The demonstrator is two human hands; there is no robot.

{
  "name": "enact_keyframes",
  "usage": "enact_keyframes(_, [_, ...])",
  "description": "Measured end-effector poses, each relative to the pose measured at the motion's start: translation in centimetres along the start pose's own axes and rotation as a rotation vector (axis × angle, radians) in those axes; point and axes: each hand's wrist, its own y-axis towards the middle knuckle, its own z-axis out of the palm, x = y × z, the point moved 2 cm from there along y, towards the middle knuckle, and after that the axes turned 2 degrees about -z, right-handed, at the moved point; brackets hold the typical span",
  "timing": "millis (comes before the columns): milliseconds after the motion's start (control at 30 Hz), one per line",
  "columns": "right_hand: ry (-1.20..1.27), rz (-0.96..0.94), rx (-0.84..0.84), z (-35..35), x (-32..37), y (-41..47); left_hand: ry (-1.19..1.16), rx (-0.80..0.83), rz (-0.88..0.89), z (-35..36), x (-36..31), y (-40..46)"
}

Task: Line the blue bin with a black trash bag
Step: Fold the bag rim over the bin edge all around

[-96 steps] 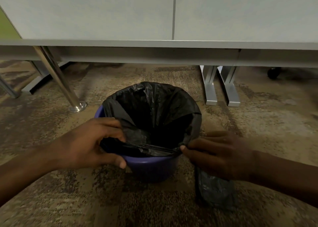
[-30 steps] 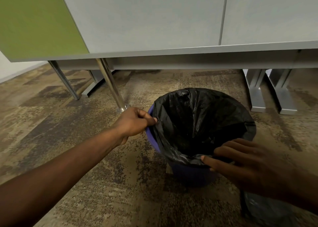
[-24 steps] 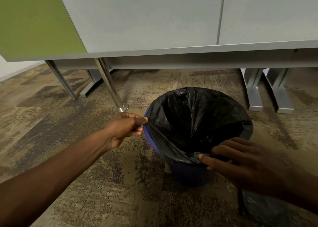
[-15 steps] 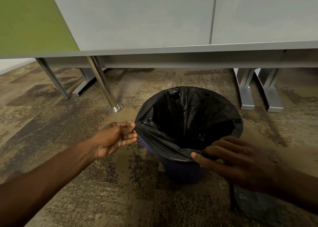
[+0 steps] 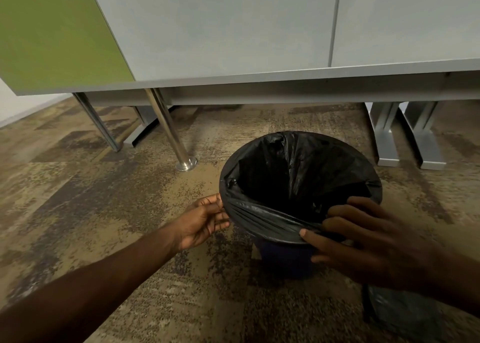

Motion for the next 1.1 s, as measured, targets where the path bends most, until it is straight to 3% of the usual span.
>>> enact_keyframes(167, [0.074,0.000,0.051,0.6,1.5,2.7,0.022,-0.001,-0.009,0.2,0.5,0.4])
enact_keyframes(333, [0.057,-0.065,0.257,3.7,4.7,6.3,-0.017,0.039,-0.006,0.2,0.7,0.5])
enact_keyframes(533, [-0.074,-0.129,0.450,4.9,5.6,6.7,0.024,0.056,-0.044,-0.4,1.1,1.0])
enact_keyframes(667, [-0.297,-0.255,0.599,4.4,6.2,6.6,0.099,0.068,-0.045,-0.6,-0.7,1.2])
enact_keyframes(733, [-0.279,-0.277,0.598,3.6,6.2,6.8,0.148,-0.017,0.007,-0.8,-2.5,1.6])
enact_keyframes(800, [-0.189,-0.390,0.535,2.8,6.6,6.7,0.197,-0.208,0.111,-0.9,-4.2,1.8])
enact_keyframes(900, [0.065,-0.347,0.368,1.2,5.8,5.6,0.602,-0.470,0.522,1.1,-6.8,0.3])
enact_keyframes(933, [0.150,-0.238,0.318,0.7,4.8,5.2,0.808,-0.436,0.700,2.4,-7.4,-0.6])
enact_keyframes(1000, [0.286,0.051,0.267,-0.3,1.5,4.9,1.212,-0.134,0.947,5.8,-7.4,-2.5])
enact_keyframes(1100, [0.455,0.412,0.432,-1.0,-4.9,4.8,1.581,0.421,0.832,10.7,-5.4,-5.0])
